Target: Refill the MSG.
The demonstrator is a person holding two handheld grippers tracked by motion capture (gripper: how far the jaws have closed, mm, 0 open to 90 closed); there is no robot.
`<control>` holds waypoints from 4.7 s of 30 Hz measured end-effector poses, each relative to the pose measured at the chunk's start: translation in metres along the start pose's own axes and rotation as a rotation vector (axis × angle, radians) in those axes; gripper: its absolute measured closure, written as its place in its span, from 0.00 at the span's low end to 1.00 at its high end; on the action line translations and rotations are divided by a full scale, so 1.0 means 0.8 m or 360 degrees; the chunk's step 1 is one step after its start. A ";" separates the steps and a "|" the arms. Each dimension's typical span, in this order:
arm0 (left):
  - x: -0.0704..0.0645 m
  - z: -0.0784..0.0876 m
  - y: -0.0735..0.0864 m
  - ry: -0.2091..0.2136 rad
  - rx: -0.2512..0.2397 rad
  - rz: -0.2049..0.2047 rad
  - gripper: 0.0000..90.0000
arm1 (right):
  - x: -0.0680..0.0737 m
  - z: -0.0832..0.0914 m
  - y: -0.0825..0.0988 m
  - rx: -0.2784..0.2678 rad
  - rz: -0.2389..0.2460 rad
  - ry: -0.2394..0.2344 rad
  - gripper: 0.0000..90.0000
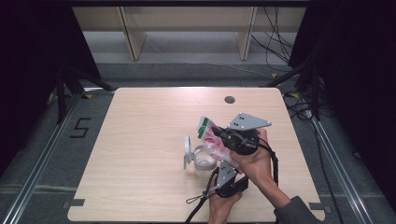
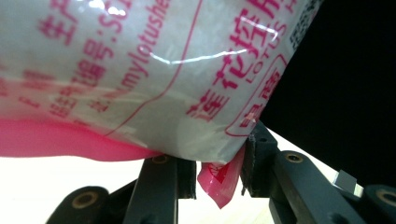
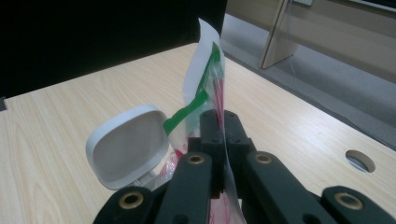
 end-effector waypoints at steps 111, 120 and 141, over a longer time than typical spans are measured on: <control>-0.004 0.002 -0.001 0.0025 -0.0010 -0.0005 0.78 | 0.015 -0.017 0.000 0.0013 0.0027 -0.0056 1.00; -0.005 0.002 -0.002 0.0029 -0.0010 -0.0004 0.78 | 0.016 -0.016 -0.001 0.0018 0.0001 -0.0056 1.00; -0.005 0.002 -0.005 0.0035 -0.0027 -0.0001 0.78 | 0.015 -0.018 -0.004 0.0008 0.0032 -0.0080 1.00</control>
Point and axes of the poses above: each handheld gripper's, and its own axes: z roughly backward along the jaws, y roughly out of its underside, x roughly to its left, the point moved 3 cm from there along -z, roughly forward along the jaws, and after that the axes turned 13 degrees about z, right-handed, at the moved point
